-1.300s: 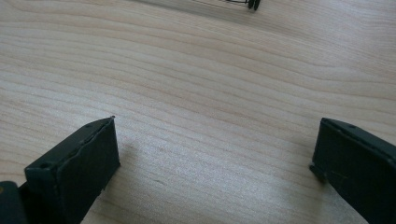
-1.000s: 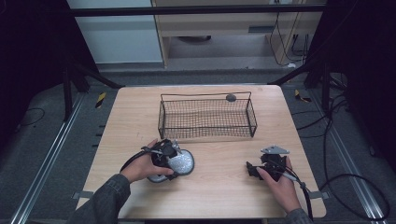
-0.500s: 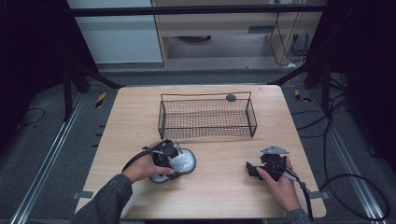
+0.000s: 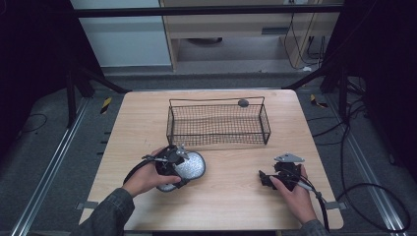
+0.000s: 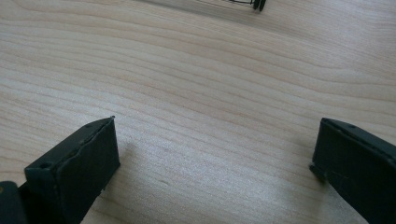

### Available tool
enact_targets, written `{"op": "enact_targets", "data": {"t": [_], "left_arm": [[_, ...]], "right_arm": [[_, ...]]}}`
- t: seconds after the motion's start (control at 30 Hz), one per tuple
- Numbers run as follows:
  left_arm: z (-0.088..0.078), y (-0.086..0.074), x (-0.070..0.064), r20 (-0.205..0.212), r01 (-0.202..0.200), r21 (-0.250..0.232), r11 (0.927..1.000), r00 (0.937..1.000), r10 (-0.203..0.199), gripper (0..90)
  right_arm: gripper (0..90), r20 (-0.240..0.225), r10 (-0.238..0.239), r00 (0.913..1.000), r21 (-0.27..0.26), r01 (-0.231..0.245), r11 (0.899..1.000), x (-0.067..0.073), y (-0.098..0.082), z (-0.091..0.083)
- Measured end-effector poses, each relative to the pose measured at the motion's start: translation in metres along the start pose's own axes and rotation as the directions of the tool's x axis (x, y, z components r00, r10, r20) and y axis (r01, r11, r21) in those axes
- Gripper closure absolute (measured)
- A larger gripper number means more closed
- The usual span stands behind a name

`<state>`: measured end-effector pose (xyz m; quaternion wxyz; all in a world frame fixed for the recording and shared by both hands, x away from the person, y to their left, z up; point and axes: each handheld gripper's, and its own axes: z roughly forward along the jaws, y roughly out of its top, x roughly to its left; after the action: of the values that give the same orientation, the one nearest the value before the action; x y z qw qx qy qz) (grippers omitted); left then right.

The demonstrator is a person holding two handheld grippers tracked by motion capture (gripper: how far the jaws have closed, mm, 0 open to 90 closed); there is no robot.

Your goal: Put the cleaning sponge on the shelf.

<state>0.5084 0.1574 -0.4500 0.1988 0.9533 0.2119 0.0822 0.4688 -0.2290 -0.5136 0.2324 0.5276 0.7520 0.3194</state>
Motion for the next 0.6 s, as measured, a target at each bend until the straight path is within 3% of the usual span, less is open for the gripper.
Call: {"op": "enact_targets", "data": {"t": [0.33,0.6], "left_arm": [[-0.027,0.014,-0.002,-0.046,-0.052,-0.032,0.9982,0.9977,0.05,5.1],[-0.042,0.023,-0.004,-0.067,-0.069,-0.055,0.9961,0.9956,0.066,5.2]], "right_arm": [[0.7,-0.001,0.011,0.9999,0.002,-0.011,1.0,0.001,0.0,-0.001],[0.7,-0.003,0.016,0.9999,0.004,-0.016,1.0,0.001,0.0,-0.001]]}}
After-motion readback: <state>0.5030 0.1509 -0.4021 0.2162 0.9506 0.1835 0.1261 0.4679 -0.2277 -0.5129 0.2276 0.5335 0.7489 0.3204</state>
